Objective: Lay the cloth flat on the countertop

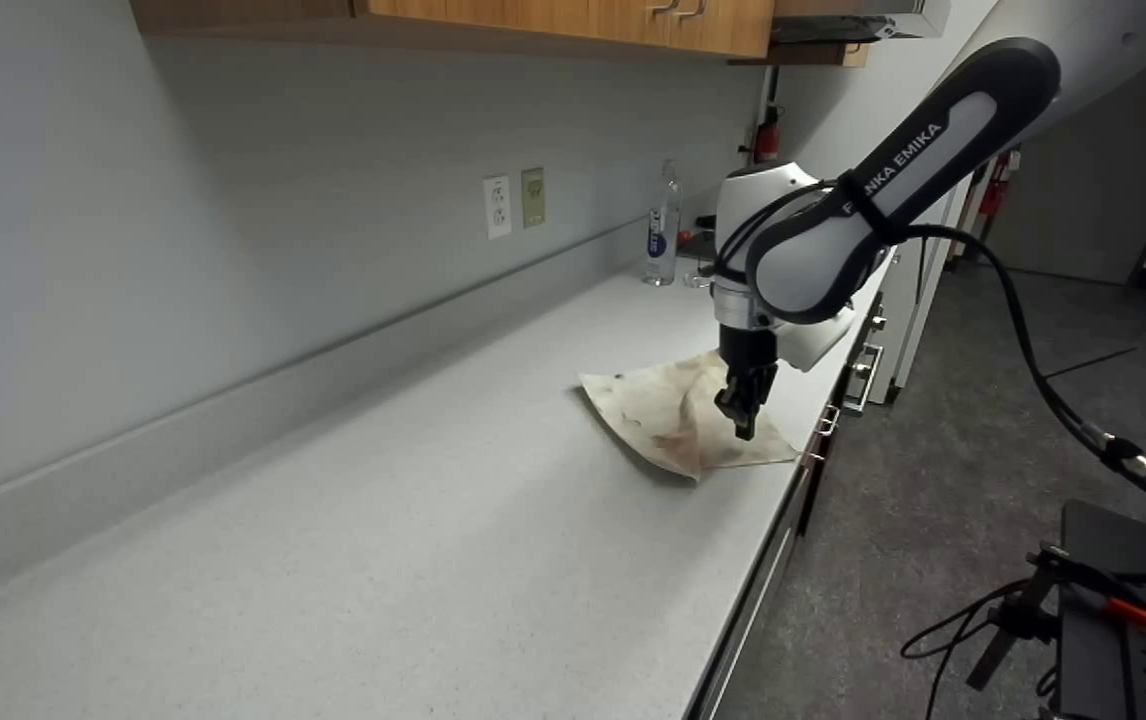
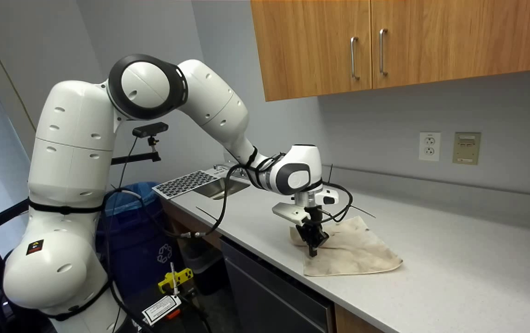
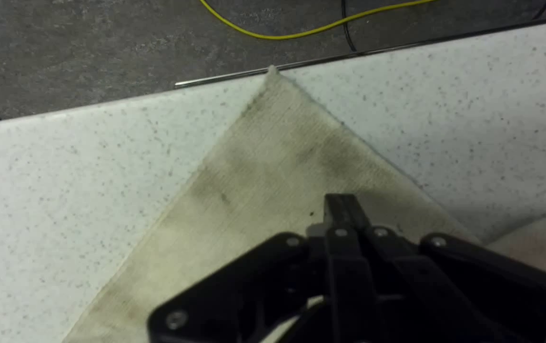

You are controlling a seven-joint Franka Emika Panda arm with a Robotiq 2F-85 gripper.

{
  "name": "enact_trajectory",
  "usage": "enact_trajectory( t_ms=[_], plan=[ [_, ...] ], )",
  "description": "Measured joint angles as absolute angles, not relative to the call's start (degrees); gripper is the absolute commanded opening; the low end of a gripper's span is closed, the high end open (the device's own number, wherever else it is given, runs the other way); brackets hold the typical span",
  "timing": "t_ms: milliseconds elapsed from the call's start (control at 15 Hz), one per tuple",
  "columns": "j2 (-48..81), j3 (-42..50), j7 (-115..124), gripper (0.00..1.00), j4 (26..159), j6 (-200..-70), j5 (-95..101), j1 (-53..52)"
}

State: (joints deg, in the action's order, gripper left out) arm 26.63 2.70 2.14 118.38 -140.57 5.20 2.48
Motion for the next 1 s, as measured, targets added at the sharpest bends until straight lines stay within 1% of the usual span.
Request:
enact_trajectory(
  t_ms=[467, 1000],
  plan=[
    [27.99, 5.04, 6.1, 0.0, 120.78, -146.07, 5.18, 2.37],
    [27.87, 7.16, 9.08, 0.0, 121.28, -146.35, 6.17, 1.7]
  ],
)
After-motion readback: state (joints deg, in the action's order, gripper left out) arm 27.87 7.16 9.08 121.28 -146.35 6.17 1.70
